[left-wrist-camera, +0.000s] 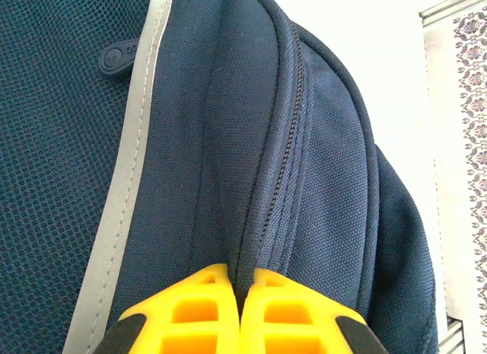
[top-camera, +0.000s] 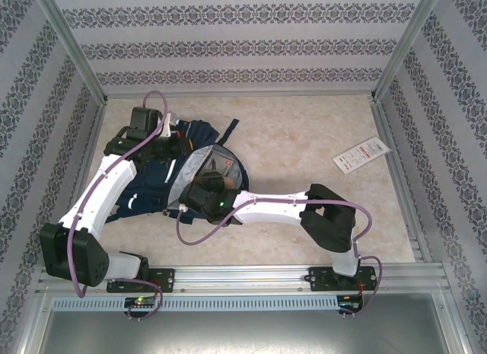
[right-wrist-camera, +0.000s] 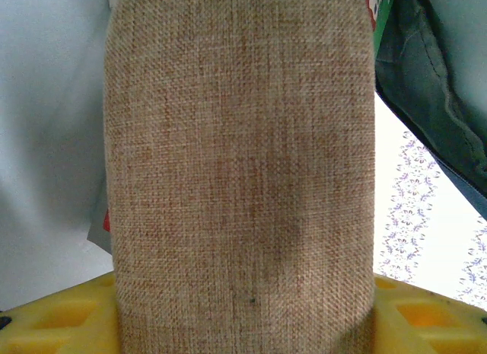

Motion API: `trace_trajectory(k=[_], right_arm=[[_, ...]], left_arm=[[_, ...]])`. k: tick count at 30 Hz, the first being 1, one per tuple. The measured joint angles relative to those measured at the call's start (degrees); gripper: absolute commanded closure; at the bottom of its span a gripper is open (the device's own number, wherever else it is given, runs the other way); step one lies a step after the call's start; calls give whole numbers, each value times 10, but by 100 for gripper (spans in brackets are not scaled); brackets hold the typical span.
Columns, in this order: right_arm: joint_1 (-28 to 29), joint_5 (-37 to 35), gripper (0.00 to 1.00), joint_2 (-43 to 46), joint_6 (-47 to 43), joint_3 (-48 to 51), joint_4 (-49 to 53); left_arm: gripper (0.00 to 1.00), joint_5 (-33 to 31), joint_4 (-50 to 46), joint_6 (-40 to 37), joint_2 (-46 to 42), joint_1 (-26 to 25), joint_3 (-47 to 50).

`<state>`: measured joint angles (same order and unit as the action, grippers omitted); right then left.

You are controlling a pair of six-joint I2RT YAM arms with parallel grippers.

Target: Pack the student bag

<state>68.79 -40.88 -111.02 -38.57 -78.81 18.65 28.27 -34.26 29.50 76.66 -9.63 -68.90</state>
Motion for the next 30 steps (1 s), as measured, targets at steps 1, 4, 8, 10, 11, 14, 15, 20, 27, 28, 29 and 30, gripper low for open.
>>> trace_trajectory(k=[1,4,8,10,11,14,15,20,27,28,29,30], right_arm=[[0,0,39,0,0,0,2],[0,0,39,0,1,0,9],[0,11,39,6,12,0,30],[1,14,39,10,14,0,37],[3,15,39,11,17,0,41],[12,25,37,12,24,-5,54],[19,32,35,12,24,-9,57],[41,56,6,2,31,-52,51],[26,65,3,-2,66,-57,53],[23,65,3,-2,72,-54,53],[22,64,3,-2,80,-50,53],[20,64,3,0,89,-44,53]], left_arm=[[100,0,0,-2,0,0,0],[100,-5,-1,-7,0,0,0],[100,-18,0,-10,0,0,0],[100,-24,0,-10,-2,0,0],[100,-27,0,-10,-4,1,0],[100,-31,3,-9,-7,4,0],[100,-32,7,-7,-7,5,0],[100,-30,11,0,-7,8,0],[100,-33,17,3,-8,10,0],[100,-32,17,3,-8,10,0],[100,-32,17,4,-8,10,0],[100,-32,17,5,-8,10,0]])
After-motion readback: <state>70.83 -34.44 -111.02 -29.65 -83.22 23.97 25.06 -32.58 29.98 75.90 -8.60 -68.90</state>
